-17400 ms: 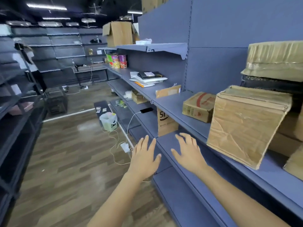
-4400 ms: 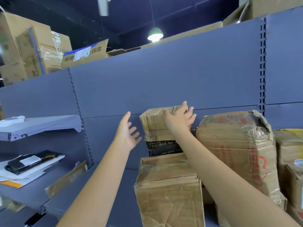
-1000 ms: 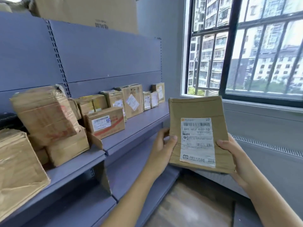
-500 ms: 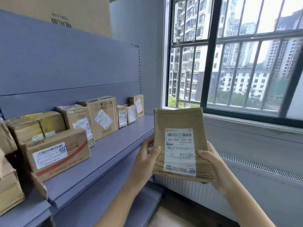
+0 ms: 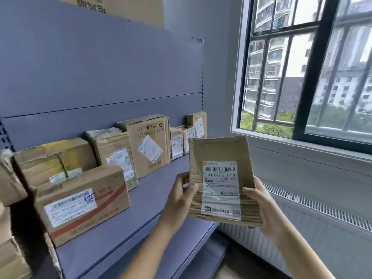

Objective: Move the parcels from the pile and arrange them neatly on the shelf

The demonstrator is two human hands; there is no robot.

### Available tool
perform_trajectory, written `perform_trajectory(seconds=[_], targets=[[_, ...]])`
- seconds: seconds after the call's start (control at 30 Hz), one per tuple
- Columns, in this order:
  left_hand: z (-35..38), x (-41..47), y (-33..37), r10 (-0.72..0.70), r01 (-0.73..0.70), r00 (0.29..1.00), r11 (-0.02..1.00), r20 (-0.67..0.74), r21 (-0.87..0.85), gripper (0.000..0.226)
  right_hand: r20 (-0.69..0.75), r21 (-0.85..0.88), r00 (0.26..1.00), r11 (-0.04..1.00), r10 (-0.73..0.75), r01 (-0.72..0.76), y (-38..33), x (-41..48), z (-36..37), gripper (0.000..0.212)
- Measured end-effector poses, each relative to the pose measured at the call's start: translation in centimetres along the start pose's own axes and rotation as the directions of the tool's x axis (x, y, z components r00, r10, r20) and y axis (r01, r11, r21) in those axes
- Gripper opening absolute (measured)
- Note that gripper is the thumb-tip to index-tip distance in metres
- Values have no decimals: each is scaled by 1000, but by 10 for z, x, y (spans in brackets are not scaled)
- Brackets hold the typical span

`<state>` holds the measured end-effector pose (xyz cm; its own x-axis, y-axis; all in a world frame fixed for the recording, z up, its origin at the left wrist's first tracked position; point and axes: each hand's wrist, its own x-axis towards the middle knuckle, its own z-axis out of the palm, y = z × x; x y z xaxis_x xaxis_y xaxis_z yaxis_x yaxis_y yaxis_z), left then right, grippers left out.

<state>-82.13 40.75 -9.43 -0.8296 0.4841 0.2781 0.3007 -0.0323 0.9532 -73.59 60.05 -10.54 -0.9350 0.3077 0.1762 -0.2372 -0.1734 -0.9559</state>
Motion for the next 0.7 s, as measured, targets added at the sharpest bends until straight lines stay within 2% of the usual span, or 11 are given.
perform_trajectory(seconds=[0.07,0.27,0.33,0.43,0.5,0.57,0.7], targets=[[-14,10,-8,-26,27,998,1000,-52,9,40,49,11,999,1000,3,-4,14,27,8,63],[-44,47,-31,-94,110,966,992,-242,56,28,260,-20,965,999,-37,44,47,113,25,82],[-50,59,-38,-75,109,942,990,-327,88,23,379,-61,925,997,-28,56,55,145,29,83],[-55,74,-50,-78,154,890,979,-450,134,36,532,-121,846,992,39,30,68,191,36,87],[-60,79,-61,-79,203,847,962,-526,183,44,577,-167,813,985,72,31,80,216,42,91],[-65,82,-72,-51,236,811,940,-583,246,35,616,-191,785,980,71,61,94,236,52,92],[-71,78,-94,-56,364,742,870,-668,333,37,697,-181,717,973,26,141,123,258,72,91]])
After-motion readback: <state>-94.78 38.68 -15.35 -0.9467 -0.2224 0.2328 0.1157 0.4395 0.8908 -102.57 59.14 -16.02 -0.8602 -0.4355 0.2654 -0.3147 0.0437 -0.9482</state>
